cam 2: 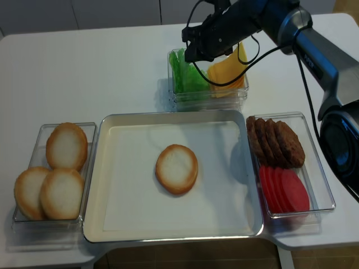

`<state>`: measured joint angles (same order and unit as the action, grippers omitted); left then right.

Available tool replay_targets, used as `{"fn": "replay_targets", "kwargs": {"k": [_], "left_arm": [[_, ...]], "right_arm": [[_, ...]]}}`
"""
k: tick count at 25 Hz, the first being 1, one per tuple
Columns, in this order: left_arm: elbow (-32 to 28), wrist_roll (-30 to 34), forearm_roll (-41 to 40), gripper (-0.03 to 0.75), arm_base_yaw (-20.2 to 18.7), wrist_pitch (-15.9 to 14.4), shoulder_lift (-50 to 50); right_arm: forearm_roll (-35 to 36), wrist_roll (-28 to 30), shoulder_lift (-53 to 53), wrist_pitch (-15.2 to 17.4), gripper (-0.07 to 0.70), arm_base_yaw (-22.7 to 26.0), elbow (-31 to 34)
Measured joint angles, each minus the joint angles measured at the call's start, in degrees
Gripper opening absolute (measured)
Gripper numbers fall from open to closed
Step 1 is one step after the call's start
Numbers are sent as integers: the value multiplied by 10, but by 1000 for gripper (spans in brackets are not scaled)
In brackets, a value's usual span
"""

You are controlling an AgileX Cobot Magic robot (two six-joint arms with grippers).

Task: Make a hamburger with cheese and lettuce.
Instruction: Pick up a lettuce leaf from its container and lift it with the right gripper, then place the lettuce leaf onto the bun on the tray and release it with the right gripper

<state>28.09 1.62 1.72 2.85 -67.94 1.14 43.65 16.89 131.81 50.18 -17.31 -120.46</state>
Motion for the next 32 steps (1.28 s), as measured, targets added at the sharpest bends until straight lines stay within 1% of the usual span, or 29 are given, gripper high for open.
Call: {"fn": "replay_targets", "kwargs": {"k": [7, 14, 19, 25, 29, 32], "left_arm": [[0, 0, 0, 468, 0, 0, 0], [0, 0, 0, 468, 0, 0, 0], [0, 0, 0, 468, 0, 0, 0], [0, 0, 0, 468, 0, 0, 0], [0, 0, 0, 468, 0, 0, 0], [0, 0, 0, 468, 0, 0, 0]], "right_arm": [[-6, -1, -16, 2, 8, 2, 0], [-15, -1, -44, 26, 7, 3, 0], [-18, 0, -80, 34, 7, 3, 0], [-25, -1, -104, 59, 7, 3, 0], [-43, -8, -116, 69, 7, 3, 0], [-52, -13, -121, 82, 7, 3, 0]]}}
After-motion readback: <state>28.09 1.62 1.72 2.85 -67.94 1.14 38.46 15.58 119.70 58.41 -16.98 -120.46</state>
